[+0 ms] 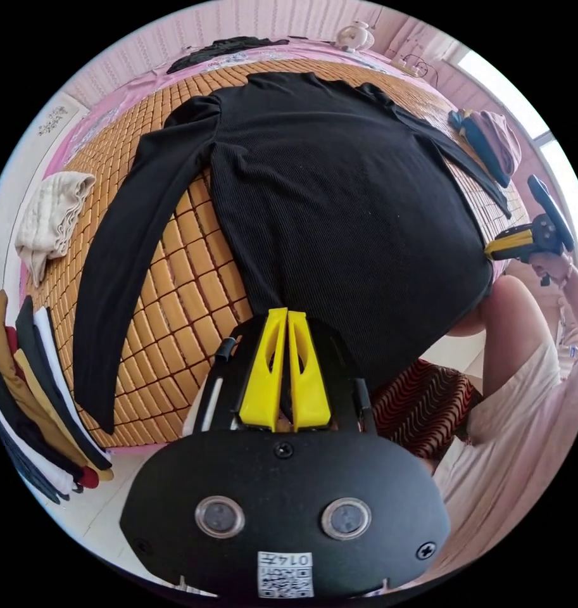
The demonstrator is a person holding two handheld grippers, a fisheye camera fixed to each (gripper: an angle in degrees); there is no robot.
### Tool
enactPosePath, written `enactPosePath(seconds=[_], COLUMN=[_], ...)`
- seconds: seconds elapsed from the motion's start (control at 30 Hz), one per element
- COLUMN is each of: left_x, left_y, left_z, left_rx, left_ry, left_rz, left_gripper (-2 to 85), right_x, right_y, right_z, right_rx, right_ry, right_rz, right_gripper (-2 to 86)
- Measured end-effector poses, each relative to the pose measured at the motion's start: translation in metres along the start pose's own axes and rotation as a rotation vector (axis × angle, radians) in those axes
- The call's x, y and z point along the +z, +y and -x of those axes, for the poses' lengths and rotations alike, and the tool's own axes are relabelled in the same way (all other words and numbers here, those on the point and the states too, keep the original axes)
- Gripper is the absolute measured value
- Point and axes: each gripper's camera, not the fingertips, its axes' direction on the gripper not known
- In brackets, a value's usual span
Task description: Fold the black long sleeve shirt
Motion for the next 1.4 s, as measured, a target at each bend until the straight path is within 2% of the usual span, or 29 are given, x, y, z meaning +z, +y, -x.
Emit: enactPosePath(seconds=[0.23,0.33,0.4,0.5,0.6,0.67,0.77,0.87,1.03,1.13,1.33,1.4], left_x=[0.001,-0.015,-0.047,-0.079,-0.09,-0.083,-0.055,-0.046,-0.039,-0.025,-0.004,0.004], left_y=[0.069,0.095,0.126,0.167,0.221,0.261,0.329,0.355,0.364,0.367,0.356,0.349], left_z=[0.013,0.025,0.047,0.095,0.15,0.175,0.196,0.222,0.237,0.248,0.265,0.272], left_rx=[-0.067,-0.13,-0.248,-0.432,-0.615,-0.744,-0.977,-1.028,-1.041,-1.077,-1.067,-1.027], left_ry=[0.012,0.062,0.056,0.054,-0.047,-0.069,-0.042,0.034,-0.056,-0.025,-0.011,0.073], left_rz=[-0.287,-0.366,-0.546,-0.751,-0.816,-0.83,-0.963,-0.956,-0.867,-0.818,-0.65,-0.608], left_gripper=[-1.0,-1.0,-1.0,-1.0,-0.9,-0.8,-0.2,2.9,6.9,9.3,8.3,6.9], right_x=[0.01,0.01,0.004,-0.007,-0.028,-0.057,-0.092,-0.125,-0.141,-0.129,-0.075,-0.06], right_y=[0.047,0.069,0.08,0.085,0.077,0.063,0.006,-0.067,-0.161,-0.197,-0.25,-0.255], right_z=[-0.009,-0.009,0.002,0.022,0.043,0.069,0.107,0.168,0.294,0.372,0.472,0.483], right_rx=[0.169,0.268,0.25,0.194,0.098,-0.09,-0.333,-0.578,-0.913,-1.092,-1.182,-1.175], right_ry=[-0.091,-0.183,-0.172,-0.054,0.015,0.015,0.02,-0.031,-0.099,-0.035,0.008,0.009], right_rz=[-0.22,-0.223,-0.221,-0.19,-0.213,-0.392,-0.425,-0.414,-0.401,-0.411,-0.346,-0.355], right_gripper=[-0.9,-0.9,-0.9,-0.7,0.3,3.5,6.4,7.1,6.8,7.1,9.0,9.6])
